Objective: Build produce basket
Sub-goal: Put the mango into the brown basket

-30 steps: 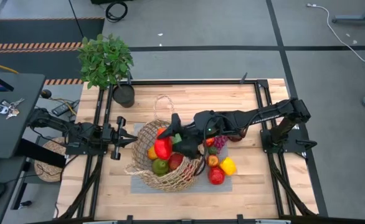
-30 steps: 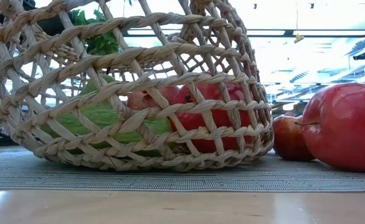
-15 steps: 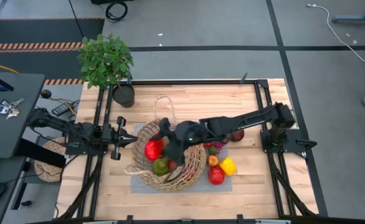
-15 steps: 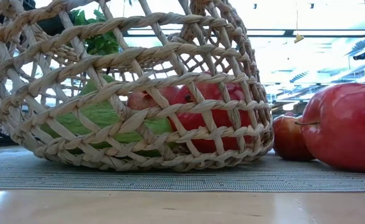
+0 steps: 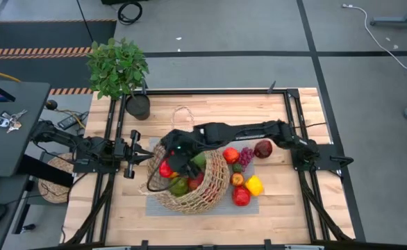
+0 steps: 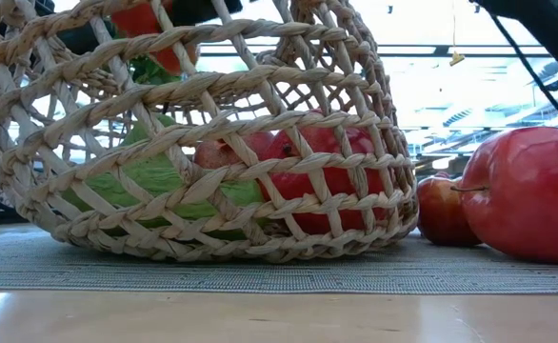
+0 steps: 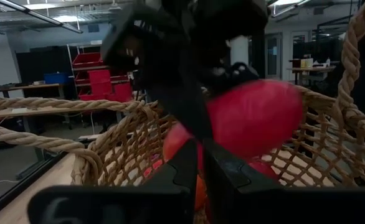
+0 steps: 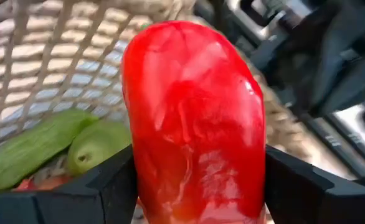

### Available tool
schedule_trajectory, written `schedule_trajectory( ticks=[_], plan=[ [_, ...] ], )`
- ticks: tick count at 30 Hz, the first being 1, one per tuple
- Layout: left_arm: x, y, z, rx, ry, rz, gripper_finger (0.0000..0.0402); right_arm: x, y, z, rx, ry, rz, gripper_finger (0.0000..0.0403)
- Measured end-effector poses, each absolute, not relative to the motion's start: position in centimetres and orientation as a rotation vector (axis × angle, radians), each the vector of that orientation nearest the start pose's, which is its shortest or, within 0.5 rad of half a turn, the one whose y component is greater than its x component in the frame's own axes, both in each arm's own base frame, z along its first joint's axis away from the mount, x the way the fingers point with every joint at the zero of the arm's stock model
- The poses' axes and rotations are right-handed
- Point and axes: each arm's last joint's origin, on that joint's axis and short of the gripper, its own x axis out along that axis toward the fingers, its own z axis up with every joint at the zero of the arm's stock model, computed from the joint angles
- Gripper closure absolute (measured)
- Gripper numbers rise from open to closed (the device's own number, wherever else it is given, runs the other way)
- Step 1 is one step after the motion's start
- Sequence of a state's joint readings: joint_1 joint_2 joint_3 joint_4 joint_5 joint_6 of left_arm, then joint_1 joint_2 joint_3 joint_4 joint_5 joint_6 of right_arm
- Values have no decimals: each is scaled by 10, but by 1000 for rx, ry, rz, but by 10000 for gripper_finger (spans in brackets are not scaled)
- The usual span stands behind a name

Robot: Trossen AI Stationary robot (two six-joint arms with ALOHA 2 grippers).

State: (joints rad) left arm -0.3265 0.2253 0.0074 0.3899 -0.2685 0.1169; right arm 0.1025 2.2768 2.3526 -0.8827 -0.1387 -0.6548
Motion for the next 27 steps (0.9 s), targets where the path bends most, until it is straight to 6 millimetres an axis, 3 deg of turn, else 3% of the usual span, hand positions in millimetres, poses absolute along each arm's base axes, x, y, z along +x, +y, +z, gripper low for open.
schedule_trajectory(
  ticks=[10, 20, 27],
  plan=[
    [106, -28, 184, 67, -164, -49, 367, 492, 55, 293, -497, 812, 607, 116],
    [106, -28, 184, 67, -164, -49, 374, 491, 50, 274, -450, 901, 579, 114],
    [106, -28, 184, 67, -164, -48, 366, 492, 44, 273, -380, 926, 529, 67]
  ],
)
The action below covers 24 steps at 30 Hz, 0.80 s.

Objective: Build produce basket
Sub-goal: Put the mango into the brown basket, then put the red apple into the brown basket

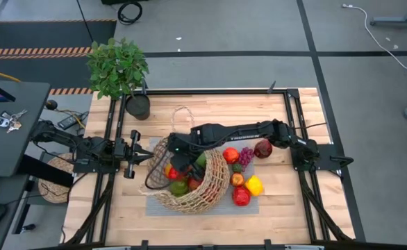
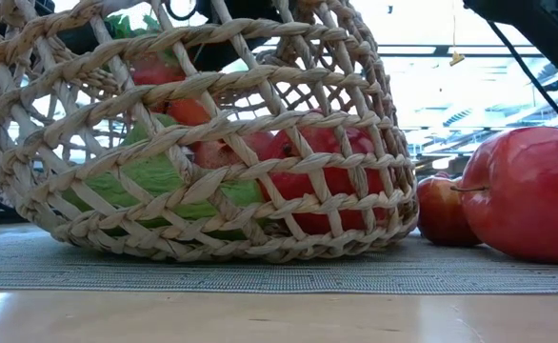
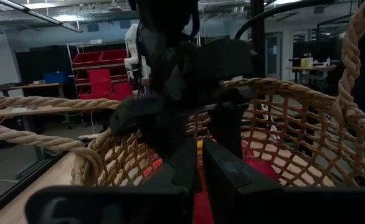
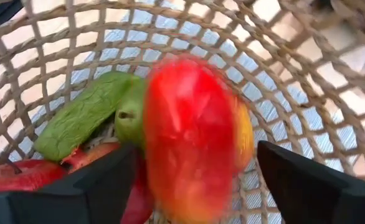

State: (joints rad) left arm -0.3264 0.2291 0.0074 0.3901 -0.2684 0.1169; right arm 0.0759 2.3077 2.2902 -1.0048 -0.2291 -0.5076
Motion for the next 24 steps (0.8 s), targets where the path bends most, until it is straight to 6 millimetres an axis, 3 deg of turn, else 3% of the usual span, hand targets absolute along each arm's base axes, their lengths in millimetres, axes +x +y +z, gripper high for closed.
schedule_trajectory(
  ticks=[5, 9, 14, 19, 24],
  plan=[
    [106, -28, 184, 67, -164, -48, 370, 491, 43, 273, -351, 935, 509, 16],
    [106, -28, 184, 67, -164, -48, 374, 487, 44, 285, -422, 938, 406, 9],
    [106, -28, 184, 67, -164, -48, 368, 463, 46, 338, -484, 842, 289, 26],
    [106, -28, 184, 67, -164, -48, 367, 423, 40, 394, -387, 765, 202, 37],
    [106, -28, 184, 67, -164, -48, 373, 388, 36, 413, -263, 868, 154, 44]
  ],
)
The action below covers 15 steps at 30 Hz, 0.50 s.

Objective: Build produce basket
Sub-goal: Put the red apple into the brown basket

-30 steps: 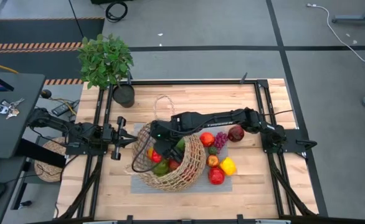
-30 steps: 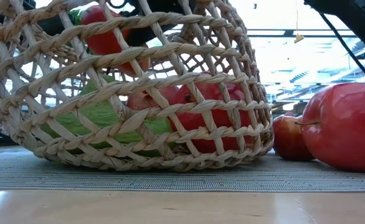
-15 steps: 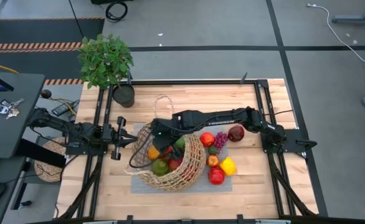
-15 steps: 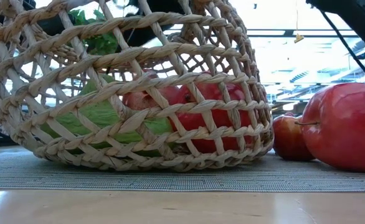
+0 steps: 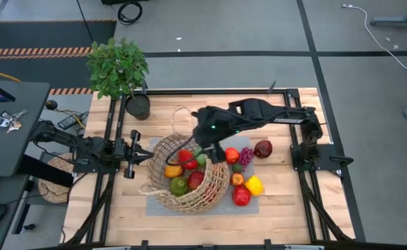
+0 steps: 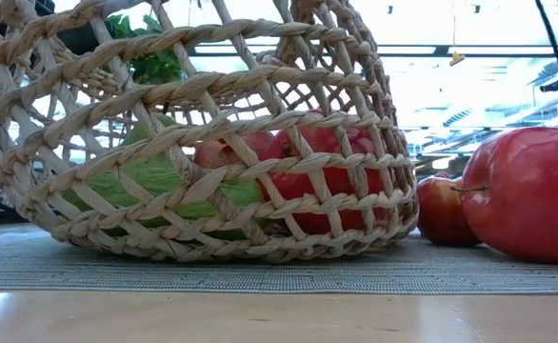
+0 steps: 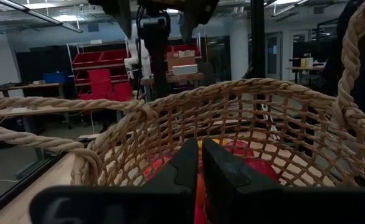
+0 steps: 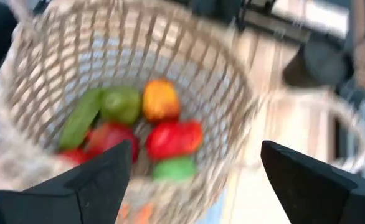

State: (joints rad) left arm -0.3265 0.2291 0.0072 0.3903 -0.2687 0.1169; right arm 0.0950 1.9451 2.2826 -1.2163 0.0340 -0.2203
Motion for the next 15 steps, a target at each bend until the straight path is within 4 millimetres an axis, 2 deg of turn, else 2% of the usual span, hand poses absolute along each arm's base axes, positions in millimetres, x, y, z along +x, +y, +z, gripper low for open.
schedule_trajectory(
  ticks=[3, 7, 12, 15],
  plan=[
    [106, -28, 184, 67, -165, -48, 372, 374, 40, 405, -217, 941, 152, 47],
    [106, -28, 184, 67, -164, -48, 367, 353, 49, 384, -188, 1000, 156, 50],
    [106, -28, 184, 67, -164, -48, 368, 311, 59, 364, -140, 867, 140, 54],
    [106, -28, 184, 67, -164, -48, 372, 288, 62, 341, -103, 764, 85, 54]
  ],
)
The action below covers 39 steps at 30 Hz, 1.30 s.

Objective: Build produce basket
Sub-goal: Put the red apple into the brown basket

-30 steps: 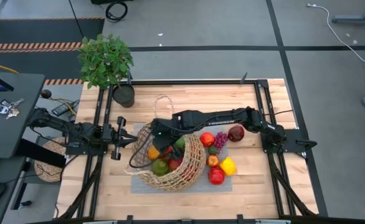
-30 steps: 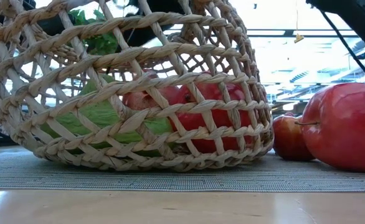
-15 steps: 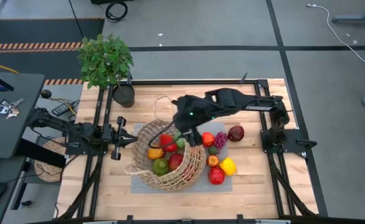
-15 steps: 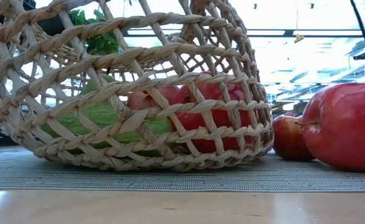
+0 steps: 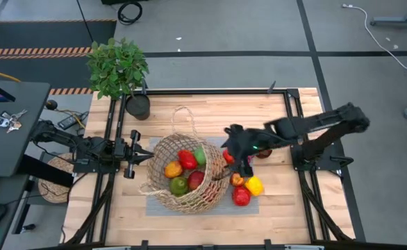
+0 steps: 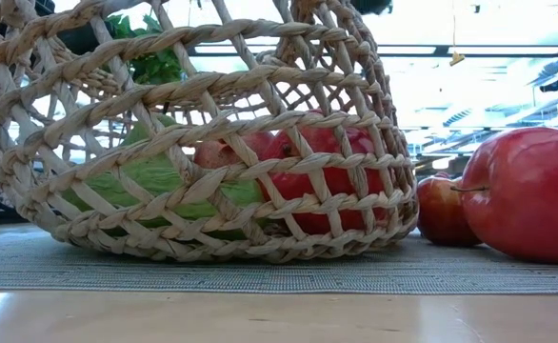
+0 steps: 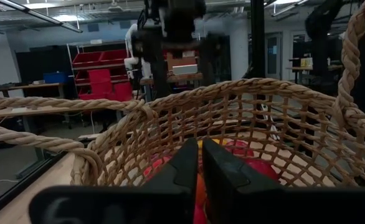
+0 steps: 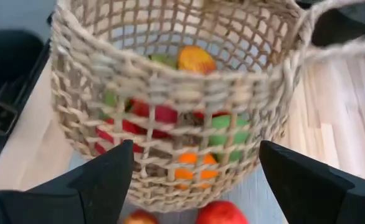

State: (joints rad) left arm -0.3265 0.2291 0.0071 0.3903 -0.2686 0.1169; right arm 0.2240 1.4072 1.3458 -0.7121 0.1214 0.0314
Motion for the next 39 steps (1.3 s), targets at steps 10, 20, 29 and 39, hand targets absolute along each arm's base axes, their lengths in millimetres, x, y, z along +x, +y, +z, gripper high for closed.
schedule_trajectory(
  ticks=[10, 20, 29, 39],
  plan=[
    [106, -28, 184, 67, -165, -48, 366, 249, 37, 235, -123, 712, -74, 54],
    [106, -28, 184, 68, -163, -48, 373, 242, 10, 185, -54, 699, -105, 54],
    [106, -28, 184, 67, -164, -48, 367, 251, -2, 152, 7, 680, -87, 54],
    [106, -28, 184, 67, -164, -49, 369, 268, -2, 125, 57, 679, -116, 54]
  ],
)
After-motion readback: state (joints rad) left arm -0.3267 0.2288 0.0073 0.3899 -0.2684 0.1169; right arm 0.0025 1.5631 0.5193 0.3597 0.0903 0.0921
